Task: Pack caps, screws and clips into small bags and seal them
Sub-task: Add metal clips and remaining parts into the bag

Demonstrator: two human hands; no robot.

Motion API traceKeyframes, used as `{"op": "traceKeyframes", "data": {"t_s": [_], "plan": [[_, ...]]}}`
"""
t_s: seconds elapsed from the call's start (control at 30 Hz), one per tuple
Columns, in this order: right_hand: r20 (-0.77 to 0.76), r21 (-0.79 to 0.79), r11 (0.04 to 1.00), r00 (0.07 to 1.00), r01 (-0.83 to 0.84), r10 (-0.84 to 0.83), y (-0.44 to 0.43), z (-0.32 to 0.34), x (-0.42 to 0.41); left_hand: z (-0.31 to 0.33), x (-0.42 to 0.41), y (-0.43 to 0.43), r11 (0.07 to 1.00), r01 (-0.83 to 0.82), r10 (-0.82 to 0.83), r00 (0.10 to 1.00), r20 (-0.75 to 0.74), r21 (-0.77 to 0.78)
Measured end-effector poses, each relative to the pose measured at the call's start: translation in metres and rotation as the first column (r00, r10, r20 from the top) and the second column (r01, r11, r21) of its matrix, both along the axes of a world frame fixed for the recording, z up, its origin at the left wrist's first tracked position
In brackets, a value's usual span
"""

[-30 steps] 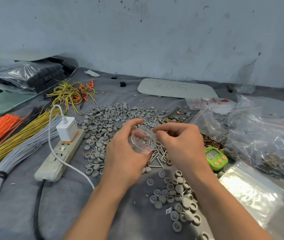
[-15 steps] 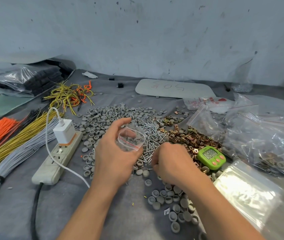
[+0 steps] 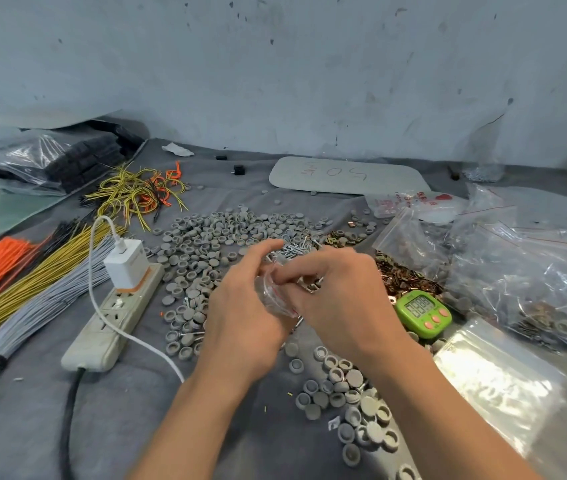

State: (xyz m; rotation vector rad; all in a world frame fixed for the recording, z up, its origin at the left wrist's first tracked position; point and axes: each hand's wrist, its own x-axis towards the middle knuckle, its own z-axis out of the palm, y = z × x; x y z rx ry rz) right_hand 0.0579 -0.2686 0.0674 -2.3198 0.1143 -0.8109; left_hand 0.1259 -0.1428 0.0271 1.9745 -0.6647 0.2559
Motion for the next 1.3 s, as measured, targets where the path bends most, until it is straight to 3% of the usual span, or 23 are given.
{"op": "traceKeyframes", "data": {"t_s": [0.1, 0.2, 0.3, 0.37, 0.43, 0.63, 0.87, 1.0, 1.1, 1.2, 1.3], "plan": [[0.025, 0.209, 0.977, 0.999, -0.030, 0.026, -0.004, 0.000, 0.002, -0.001, 0.002, 0.002, 1.000, 0.002, -0.003, 1.000, -0.017, -0.014], [0.030, 0.269, 0.952, 0.987, 0.147, -0.160, -0.018, -0.002, -0.001, -0.002, 0.005, 0.004, 0.998, 0.008, -0.009, 1.000, -0.010, -0.060], [-0.251, 0.031, 0.956, 0.928, 0.291, -0.274, -0.027, -0.007, -0.001, -0.003, 0.009, 0.007, 0.992, -0.006, 0.005, 1.000, -0.011, -0.129], [-0.444, -0.232, 0.938, 0.830, 0.258, -0.338, -0.026, -0.013, 0.002, -0.004, 0.011, 0.009, 0.984, -0.018, 0.014, 1.000, -0.020, -0.176], [-0.535, -0.381, 0.906, 0.754, 0.186, -0.380, -0.020, -0.020, 0.006, -0.004, 0.011, 0.010, 0.980, -0.026, 0.023, 1.000, -0.019, -0.196], [-0.582, -0.467, 0.872, 0.692, 0.146, -0.428, -0.013, -0.022, 0.011, -0.003, 0.009, 0.013, 0.986, -0.038, 0.041, 0.999, 0.014, -0.163], [-0.583, -0.515, 0.854, 0.698, 0.078, -0.415, -0.003, -0.015, 0.008, -0.001, 0.009, 0.014, 0.989, -0.044, 0.044, 0.999, -0.006, -0.142], [-0.418, -0.351, 0.901, 0.818, 0.255, -0.394, -0.007, -0.006, 0.001, 0.000, 0.007, 0.013, 0.995, -0.047, 0.046, 0.999, -0.011, -0.092], [-0.065, -0.153, 0.928, 0.933, 0.341, -0.354, -0.011, 0.003, -0.006, 0.000, 0.004, 0.008, 0.998, -0.040, 0.039, 0.999, -0.034, -0.039], [0.151, -0.300, 0.889, 0.938, 0.345, -0.313, -0.007, 0.008, -0.010, 0.001, 0.000, 0.005, 0.999, -0.033, 0.033, 0.999, 0.001, 0.028], [0.167, -0.447, 0.854, 0.963, 0.267, -0.213, 0.000, 0.005, -0.007, 0.002, -0.004, 0.004, 0.999, -0.016, 0.016, 1.000, -0.006, 0.049]]}}
